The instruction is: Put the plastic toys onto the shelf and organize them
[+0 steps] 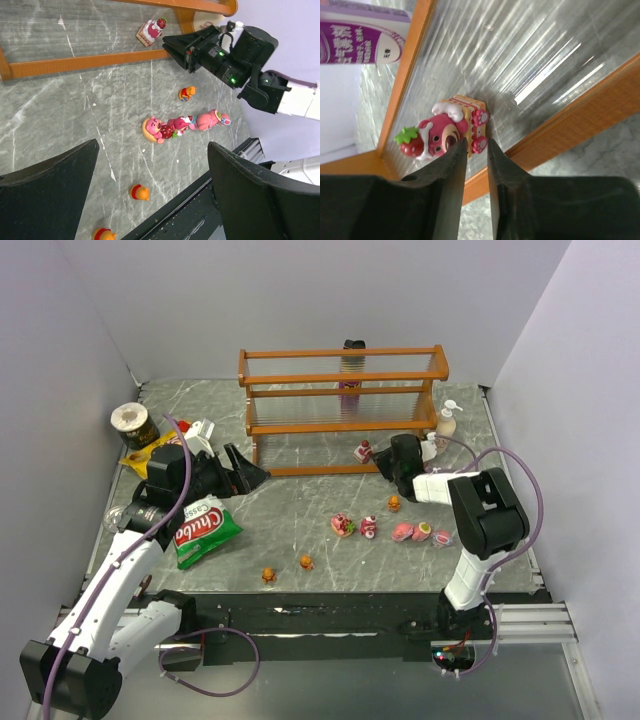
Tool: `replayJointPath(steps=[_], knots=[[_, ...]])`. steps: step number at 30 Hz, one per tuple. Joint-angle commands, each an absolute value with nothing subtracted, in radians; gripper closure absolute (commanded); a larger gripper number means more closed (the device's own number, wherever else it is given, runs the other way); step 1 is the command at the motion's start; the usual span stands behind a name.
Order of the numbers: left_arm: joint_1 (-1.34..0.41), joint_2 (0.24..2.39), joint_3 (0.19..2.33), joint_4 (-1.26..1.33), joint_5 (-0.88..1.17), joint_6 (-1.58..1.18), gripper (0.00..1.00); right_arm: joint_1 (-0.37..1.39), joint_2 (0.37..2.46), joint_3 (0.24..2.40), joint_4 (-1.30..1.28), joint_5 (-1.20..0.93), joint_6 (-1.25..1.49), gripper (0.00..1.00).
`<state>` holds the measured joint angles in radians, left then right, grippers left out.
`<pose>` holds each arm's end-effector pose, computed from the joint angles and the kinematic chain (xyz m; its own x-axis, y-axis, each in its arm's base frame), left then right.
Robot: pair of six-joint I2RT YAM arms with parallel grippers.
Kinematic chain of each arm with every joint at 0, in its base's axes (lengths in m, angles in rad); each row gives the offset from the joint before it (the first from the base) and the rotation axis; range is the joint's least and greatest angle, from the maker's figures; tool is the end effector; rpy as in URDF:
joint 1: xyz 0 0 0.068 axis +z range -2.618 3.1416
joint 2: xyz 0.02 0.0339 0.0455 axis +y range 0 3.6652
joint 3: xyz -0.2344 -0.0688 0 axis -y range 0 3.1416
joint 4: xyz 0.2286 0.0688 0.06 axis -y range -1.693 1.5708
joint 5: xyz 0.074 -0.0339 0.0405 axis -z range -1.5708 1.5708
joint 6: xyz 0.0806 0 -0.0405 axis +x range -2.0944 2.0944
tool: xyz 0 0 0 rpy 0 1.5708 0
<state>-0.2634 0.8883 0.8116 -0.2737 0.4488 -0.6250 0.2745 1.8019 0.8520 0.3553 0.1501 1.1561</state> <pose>0.2249 -0.0969 0.2874 -0.6363 -0.3744 -0.6745 0.3154 0.6717 -0.6703 0.3717 0.0922 0.1045 -0.3534 0.8406 -0.4104 0.4336 0.5360 0.7244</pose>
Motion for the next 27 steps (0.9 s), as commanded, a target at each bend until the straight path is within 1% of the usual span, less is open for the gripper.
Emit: replayJointPath(steps=[1,5,9,10,12,13,18,27], knots=[[-0.265,0.887,0.807,-0.229,0.476,-0.629,0.04,0.285,1.723,0.769,0.4,0.206,1.005,0.63],[-0.265,0.888,0.805,-0.227,0.476,-0.629,0.04,0.288,1.72,0.732,0.504,0.169,0.969,0.52],[-0.265,0.885,0.808,-0.232,0.472,-0.629,0.04,0.29,1.755,0.741,0.554,0.126,0.98,0.42],[-0.265,0.884,0.81,-0.235,0.472,-0.629,0.04,0.291,1.759,0.745,0.555,0.123,0.977,0.38],[-0.265,0.881,0.81,-0.235,0.471,-0.629,0.04,0.29,1.769,0.764,0.561,0.117,0.95,0.36],[-0.265,0.881,0.81,-0.235,0.469,-0.629,0.04,0.29,1.77,0.768,0.566,0.111,0.94,0.33],[-0.265,0.885,0.81,-0.235,0.471,-0.627,0.04,0.291,1.781,0.762,0.675,0.065,0.836,0.25],[-0.265,0.888,0.811,-0.238,0.468,-0.626,0.04,0.301,1.824,0.824,0.644,0.047,0.827,0.2]])
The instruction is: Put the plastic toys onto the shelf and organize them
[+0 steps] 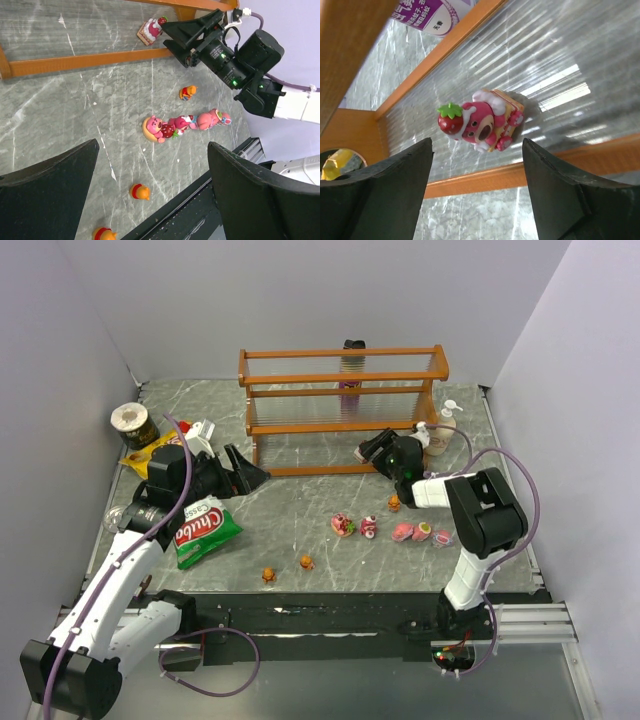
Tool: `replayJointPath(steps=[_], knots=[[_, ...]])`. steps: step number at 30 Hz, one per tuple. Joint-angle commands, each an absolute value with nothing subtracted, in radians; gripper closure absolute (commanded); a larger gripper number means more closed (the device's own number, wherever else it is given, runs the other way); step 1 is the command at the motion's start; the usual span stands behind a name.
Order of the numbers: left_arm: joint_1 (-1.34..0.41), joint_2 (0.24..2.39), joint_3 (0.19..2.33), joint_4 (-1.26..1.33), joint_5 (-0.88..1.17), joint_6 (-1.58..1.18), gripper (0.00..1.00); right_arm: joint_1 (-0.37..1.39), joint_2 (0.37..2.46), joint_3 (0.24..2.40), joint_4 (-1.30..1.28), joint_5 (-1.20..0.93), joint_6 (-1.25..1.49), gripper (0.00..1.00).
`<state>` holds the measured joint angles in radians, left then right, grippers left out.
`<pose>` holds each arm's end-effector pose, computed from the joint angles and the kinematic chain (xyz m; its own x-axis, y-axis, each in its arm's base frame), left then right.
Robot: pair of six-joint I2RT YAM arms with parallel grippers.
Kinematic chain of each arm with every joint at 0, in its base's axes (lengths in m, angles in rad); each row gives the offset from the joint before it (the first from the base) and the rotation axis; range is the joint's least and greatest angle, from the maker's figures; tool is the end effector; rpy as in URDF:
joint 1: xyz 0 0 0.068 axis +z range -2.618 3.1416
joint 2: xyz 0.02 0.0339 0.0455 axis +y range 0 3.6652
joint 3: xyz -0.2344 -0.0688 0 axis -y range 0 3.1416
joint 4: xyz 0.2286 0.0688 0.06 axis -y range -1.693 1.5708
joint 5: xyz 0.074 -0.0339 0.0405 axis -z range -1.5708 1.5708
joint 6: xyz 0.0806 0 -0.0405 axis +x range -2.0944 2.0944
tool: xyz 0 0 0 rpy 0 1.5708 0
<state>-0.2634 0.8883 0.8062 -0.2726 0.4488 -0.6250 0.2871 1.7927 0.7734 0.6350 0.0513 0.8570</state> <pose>0.2249 -0.0969 0.2855 -0.6390 -0.3737 -0.6723 0.3126 0.6725 -0.6709 0.3711 0.1053 0.1210 -0.4147 0.6647 -0.6215 0.1165 0.7161 0.6882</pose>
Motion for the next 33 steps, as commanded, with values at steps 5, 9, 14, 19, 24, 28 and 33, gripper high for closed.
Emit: replayJointPath(steps=[5,9,14,19,24,28,33], knots=[[-0.265,0.887,0.813,-0.239,0.466,-0.624,0.04,0.308,1.838,0.887,0.551,0.069,0.821,0.18],[-0.265,0.887,0.811,-0.236,0.468,-0.626,0.04,0.314,1.85,0.914,0.496,0.084,0.847,0.18],[-0.265,0.885,0.813,-0.238,0.469,-0.621,0.04,0.328,1.862,0.954,0.402,0.144,0.899,0.19],[-0.265,0.885,0.81,-0.235,0.474,-0.624,0.04,0.376,1.858,0.968,0.318,0.25,0.989,0.24],[-0.265,0.887,0.805,-0.23,0.483,-0.627,0.04,0.416,1.848,0.94,0.334,0.33,1.066,0.28],[-0.265,0.881,0.792,-0.218,0.505,-0.621,0.04,0.417,1.824,0.925,0.342,0.336,1.075,0.28],[-0.303,0.9,0.75,-0.138,0.488,-0.647,0.04,0.416,1.75,0.897,0.342,0.341,1.046,0.26]])
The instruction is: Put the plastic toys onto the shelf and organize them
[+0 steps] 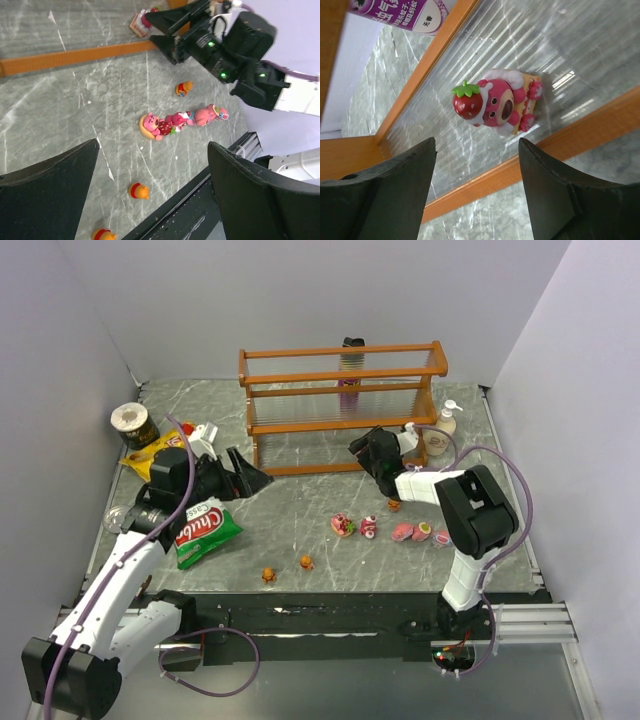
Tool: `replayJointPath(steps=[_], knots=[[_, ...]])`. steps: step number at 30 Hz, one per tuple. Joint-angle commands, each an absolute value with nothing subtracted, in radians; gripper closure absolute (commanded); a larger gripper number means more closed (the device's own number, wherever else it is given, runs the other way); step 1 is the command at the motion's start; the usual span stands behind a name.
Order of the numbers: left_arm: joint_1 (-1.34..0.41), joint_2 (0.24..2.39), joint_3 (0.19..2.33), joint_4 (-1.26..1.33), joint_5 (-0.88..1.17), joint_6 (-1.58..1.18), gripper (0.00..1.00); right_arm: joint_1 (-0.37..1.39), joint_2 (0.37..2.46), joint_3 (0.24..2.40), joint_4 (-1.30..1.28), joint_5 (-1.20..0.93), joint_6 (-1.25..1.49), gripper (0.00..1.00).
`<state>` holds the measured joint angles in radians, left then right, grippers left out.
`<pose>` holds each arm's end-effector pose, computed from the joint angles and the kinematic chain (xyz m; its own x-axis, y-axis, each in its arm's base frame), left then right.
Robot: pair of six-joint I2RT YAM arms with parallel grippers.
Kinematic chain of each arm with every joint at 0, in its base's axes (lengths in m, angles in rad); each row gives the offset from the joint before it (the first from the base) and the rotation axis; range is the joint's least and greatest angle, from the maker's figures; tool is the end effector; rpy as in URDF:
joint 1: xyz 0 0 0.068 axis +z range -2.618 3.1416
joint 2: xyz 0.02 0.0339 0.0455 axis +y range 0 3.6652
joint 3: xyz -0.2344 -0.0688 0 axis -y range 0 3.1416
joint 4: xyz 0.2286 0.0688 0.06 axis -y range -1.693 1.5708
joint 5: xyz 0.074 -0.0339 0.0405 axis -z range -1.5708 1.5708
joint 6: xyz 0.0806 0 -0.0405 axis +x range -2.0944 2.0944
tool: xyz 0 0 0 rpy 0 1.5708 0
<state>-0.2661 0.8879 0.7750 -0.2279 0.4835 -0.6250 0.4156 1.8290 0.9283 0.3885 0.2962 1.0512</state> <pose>0.2246 -0.1000 0.2806 -0.6451 -0.3611 -0.6734 0.3429 0.6507 -0.6775 0.3760 0.1402 0.1242 -0.3558 0.7505 -0.5570 0.3130 0.6572 0.6856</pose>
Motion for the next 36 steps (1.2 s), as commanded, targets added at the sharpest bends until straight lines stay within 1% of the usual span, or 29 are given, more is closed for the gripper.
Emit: replayJointPath(steps=[1,3,5,6,7,8,10,11,13,14,15,16,17,19,20,22,23,27,29,31,32,34,35,36], knots=[[-0.322,0.908,0.747,-0.13,0.456,-0.652,0.04,0.417,1.715,0.888,0.334,0.347,1.042,0.25],[-0.398,0.946,0.749,-0.121,0.356,-0.684,0.03,0.413,1.68,0.87,0.316,0.345,1.029,0.25],[-0.454,0.977,0.738,-0.057,0.26,-0.715,0.01,0.396,1.629,0.853,0.298,0.321,1.037,0.26],[-0.497,1.015,0.727,-0.017,0.244,-0.763,0.01,0.387,1.611,0.844,0.279,0.305,1.043,0.28],[-0.511,1.038,0.707,0.083,0.241,-0.787,0.02,0.356,1.577,0.816,0.273,0.287,1.052,0.3],[-0.537,1.064,0.701,0.134,0.218,-0.808,0.06,0.341,1.559,0.798,0.268,0.241,1.077,0.35],[-0.554,1.164,0.701,0.251,0.186,-0.863,0.12,0.277,1.513,0.737,0.279,0.183,1.101,0.42],[-0.563,1.205,0.709,0.28,0.175,-0.879,0.16,0.253,1.5,0.715,0.285,0.119,1.12,0.47],[-0.569,1.339,0.744,0.348,0.155,-0.934,0.22,0.21,1.462,0.667,0.302,0.063,1.134,0.54],[-0.578,1.385,0.762,0.409,0.159,-0.948,0.26,0.177,1.45,0.649,0.32,0.042,1.149,0.59],[-0.584,1.476,0.784,0.432,0.156,-0.978,0.29,0.161,1.441,0.622,0.346,0.006,1.154,0.62],[-0.589,1.524,0.831,0.454,0.161,-0.992,0.31,0.152,1.433,0.617,0.369,-0.027,1.161,0.64],[-0.597,1.611,0.857,0.484,0.166,-1.002,0.38,0.129,1.433,0.614,0.383,-0.046,1.178,0.69],[-0.603,1.693,0.938,0.503,0.16,-1.031,0.44,0.111,1.456,0.627,0.403,-0.115,1.198,0.74],[-0.604,1.73,0.965,0.508,0.156,-1.04,0.52,0.101,1.466,0.63,0.438,-0.138,1.224,0.81],[-0.604,1.827,1.037,0.52,0.15,-1.064,0.59,0.081,1.506,0.646,0.48,-0.191,1.25,0.87],[-0.606,1.857,1.055,0.532,0.149,-1.072,0.65,0.075,1.523,0.658,0.498,-0.211,1.274,0.92],[-0.615,1.968,1.139,0.571,0.107,-1.088,0.73,0.063,1.617,0.71,0.555,-0.284,1.339,0.98],[-0.617,2.011,1.163,0.583,0.086,-1.095,0.79,0.063,1.675,0.722,0.586,-0.314,1.374,1.0],[-0.617,2.039,1.187,0.619,0.081,-1.106,0.83,0.061,1.724,0.733,0.632,-0.333,1.41,1.0],[-0.617,2.055,1.193,0.627,0.074,-1.109,0.88,0.058,1.736,0.738,0.638,-0.342,1.433,1.0],[-0.621,2.066,1.193,0.652,0.052,-1.115,0.92,0.058,1.758,0.738,0.67,-0.341,1.456,1.0],[-0.627,2.072,1.189,0.688,0.043,-1.118,0.96,0.061,1.761,0.738,0.675,-0.339,1.466,1.0],[-0.632,2.077,1.181,0.708,0.019,-1.123,0.97,0.063,1.761,0.741,0.672,-0.327,1.473,1.0]])
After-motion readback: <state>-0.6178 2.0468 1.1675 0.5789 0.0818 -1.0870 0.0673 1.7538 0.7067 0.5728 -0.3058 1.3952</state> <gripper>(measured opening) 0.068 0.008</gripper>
